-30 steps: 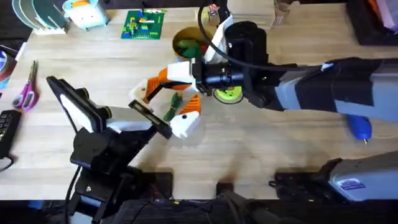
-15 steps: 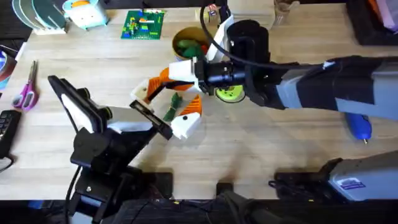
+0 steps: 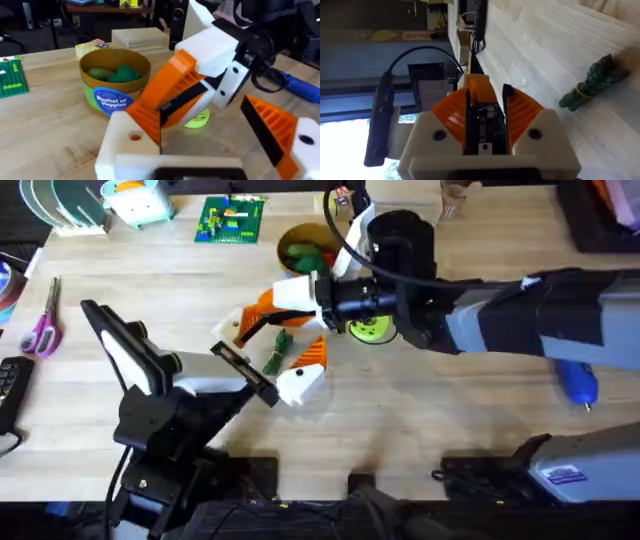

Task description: Pick up the gripper from the table and insert it into the empty holder that is missing its gripper. Then pick up a screw, insert it into the mounting hole, and use the screwdriver to tighten it. Finally, clean up the table by picking up the vegetable and placing it into the bucket.

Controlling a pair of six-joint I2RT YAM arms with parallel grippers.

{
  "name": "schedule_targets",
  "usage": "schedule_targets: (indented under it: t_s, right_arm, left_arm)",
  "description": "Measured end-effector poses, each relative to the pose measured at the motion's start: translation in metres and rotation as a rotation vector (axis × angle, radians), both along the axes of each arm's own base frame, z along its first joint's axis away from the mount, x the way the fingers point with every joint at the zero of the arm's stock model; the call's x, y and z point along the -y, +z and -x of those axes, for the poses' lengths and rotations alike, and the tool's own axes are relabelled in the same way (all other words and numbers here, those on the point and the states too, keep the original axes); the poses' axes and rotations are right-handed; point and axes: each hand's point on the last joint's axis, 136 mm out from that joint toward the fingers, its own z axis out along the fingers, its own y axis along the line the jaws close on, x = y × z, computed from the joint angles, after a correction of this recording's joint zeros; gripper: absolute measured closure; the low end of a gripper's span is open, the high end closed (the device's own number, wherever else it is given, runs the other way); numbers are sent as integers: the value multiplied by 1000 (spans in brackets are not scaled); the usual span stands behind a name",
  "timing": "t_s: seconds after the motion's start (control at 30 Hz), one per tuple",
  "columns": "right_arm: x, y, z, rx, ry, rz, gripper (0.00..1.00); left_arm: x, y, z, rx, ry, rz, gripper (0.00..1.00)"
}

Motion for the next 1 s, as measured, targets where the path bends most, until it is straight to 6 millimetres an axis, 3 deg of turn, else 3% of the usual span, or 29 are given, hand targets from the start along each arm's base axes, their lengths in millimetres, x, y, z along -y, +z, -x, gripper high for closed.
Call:
schedule_targets:
  t_s: [0.53, 0.8, 1.0]
  right_arm:
    - [10, 1, -12, 42, -19, -3, 622]
    - [50, 15, -65, 150, -154, -35, 590]
    - [86, 22, -97, 228, -240, -40, 495]
  left_arm:
    - [3, 0, 2, 2, -20, -1, 8]
    - [5, 0, 4, 2, -37, 0, 8]
    - [10, 1, 9, 2, -74, 2, 8]
